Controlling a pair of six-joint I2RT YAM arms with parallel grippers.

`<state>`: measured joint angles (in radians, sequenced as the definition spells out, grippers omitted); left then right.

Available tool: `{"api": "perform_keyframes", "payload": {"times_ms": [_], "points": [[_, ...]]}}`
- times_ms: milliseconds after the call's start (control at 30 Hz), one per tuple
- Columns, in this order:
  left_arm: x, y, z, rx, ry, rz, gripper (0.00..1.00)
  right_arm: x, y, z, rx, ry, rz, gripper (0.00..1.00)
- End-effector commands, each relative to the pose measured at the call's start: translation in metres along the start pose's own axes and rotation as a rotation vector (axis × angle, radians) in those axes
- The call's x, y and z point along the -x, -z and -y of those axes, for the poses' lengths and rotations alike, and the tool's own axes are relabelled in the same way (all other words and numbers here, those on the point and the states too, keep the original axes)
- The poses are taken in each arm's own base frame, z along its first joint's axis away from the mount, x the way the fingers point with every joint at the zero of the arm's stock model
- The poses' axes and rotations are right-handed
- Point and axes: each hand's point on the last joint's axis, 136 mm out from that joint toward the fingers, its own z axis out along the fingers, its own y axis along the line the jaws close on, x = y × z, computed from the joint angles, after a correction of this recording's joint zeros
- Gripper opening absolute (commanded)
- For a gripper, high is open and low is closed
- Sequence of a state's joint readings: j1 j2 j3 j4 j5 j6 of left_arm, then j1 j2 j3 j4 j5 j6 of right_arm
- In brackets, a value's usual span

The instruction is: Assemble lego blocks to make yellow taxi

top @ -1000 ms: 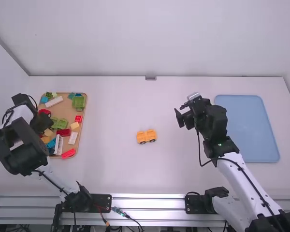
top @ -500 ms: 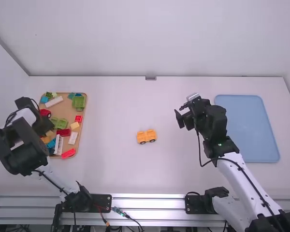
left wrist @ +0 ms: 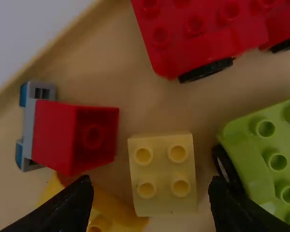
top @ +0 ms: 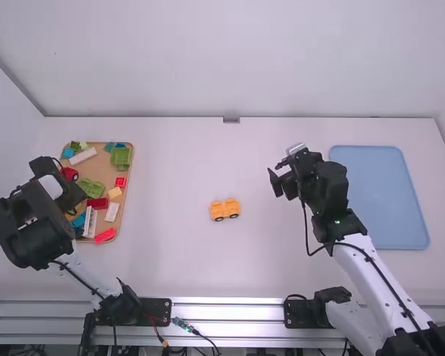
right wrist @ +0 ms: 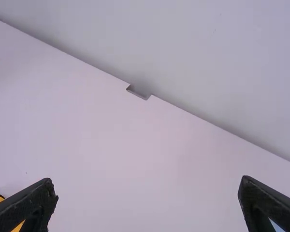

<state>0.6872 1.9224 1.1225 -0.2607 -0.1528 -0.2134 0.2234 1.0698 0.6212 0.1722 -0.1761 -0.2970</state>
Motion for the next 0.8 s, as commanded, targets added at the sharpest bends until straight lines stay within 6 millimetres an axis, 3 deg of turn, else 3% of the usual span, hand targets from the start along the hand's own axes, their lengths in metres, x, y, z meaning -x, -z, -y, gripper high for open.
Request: {"api": "perform_keyframes", "payload": {"times_ms": [0, 767], "points": [[-0.007, -0.004, 0.001, -0.011, 0.003, -0.012, 0.62, 0.001, 0.002, 0.001, -0.009, 0.000, 0.005, 0.99], [-0.018, -0.013, 0.008, -0.069, 0.044, 0.000, 0.58, -0.002, 0.002, 0.003, -0.022, -0.001, -0.008, 0.99]]}}
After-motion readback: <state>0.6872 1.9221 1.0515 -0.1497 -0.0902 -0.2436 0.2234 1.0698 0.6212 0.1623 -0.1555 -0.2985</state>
